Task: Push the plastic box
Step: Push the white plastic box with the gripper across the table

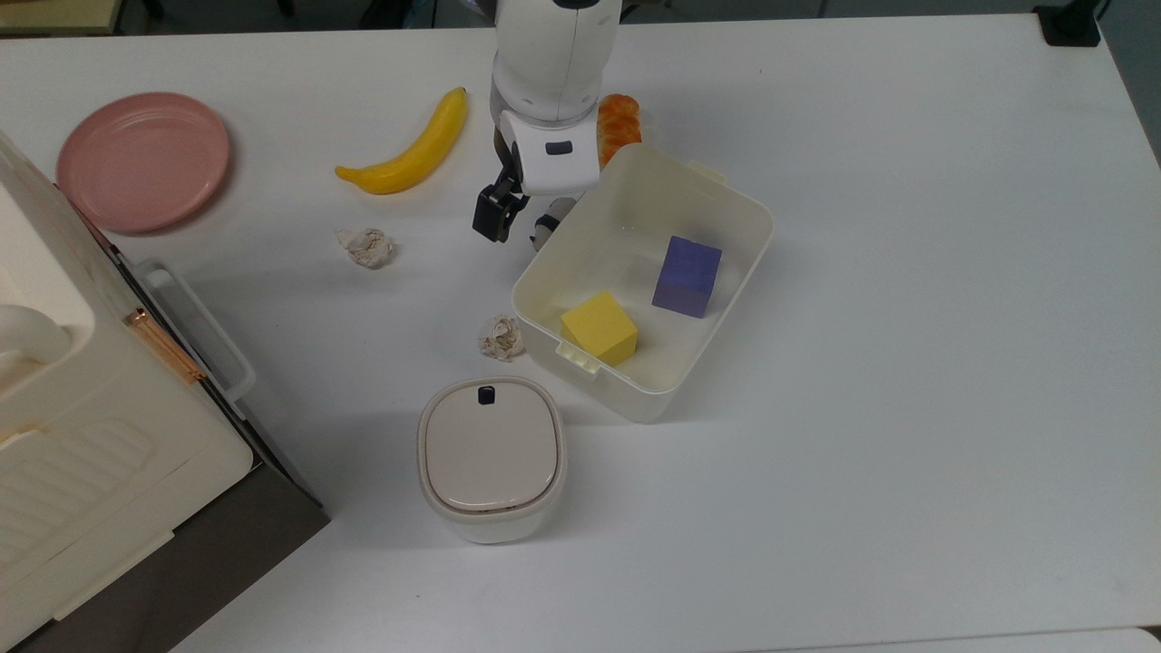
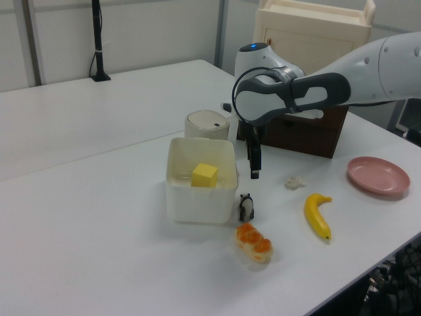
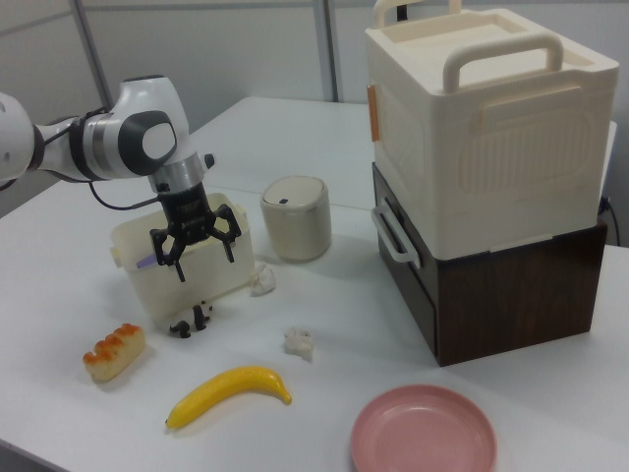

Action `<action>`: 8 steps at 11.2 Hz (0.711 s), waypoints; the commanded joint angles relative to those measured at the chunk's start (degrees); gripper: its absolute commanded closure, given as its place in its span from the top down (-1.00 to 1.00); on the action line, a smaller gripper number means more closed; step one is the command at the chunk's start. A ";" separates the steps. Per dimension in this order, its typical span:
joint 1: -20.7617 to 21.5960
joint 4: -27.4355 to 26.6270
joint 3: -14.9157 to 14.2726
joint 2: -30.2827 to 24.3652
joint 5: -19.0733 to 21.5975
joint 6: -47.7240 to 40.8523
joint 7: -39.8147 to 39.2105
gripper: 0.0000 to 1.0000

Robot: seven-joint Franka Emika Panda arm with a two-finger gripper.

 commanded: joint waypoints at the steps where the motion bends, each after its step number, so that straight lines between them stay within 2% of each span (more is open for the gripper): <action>1: 0.82 0.35 -0.16 0.98 -0.35 2.71 -0.17 1.00; 8: 2.58 2.36 0.71 4.49 -1.14 11.67 -0.17 1.00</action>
